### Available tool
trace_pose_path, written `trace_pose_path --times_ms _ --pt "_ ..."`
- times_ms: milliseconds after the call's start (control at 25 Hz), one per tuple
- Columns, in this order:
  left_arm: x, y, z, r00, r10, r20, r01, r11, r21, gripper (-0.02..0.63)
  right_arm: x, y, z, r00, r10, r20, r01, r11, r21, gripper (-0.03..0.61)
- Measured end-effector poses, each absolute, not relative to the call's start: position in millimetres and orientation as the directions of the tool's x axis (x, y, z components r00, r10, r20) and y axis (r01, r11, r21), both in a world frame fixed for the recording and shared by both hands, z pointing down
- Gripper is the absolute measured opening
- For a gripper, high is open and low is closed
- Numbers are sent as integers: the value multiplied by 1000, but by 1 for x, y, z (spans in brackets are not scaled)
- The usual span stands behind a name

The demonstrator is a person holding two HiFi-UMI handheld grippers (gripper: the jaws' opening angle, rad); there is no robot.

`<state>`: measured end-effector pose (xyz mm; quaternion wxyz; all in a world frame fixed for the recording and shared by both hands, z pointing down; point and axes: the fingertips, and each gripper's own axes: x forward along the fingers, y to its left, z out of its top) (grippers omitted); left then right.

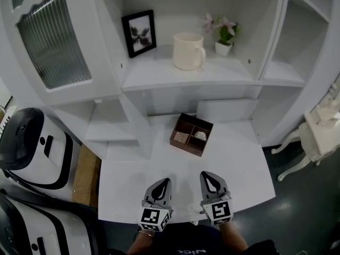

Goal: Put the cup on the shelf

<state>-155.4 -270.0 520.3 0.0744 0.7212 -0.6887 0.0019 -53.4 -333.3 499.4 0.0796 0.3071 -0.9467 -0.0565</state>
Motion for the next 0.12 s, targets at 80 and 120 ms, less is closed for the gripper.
trace_pose_path --times_ms 80,120 --pt "-155 -270 520 50 -993 105 -994 -39 103 3 -52 -333 500 -798 -592 116 -574 804 154 8" --pt "-155 -270 520 50 -993 106 -994 -39 103 3 -52 -334 500 -797 -593 116 -575 803 154 8"
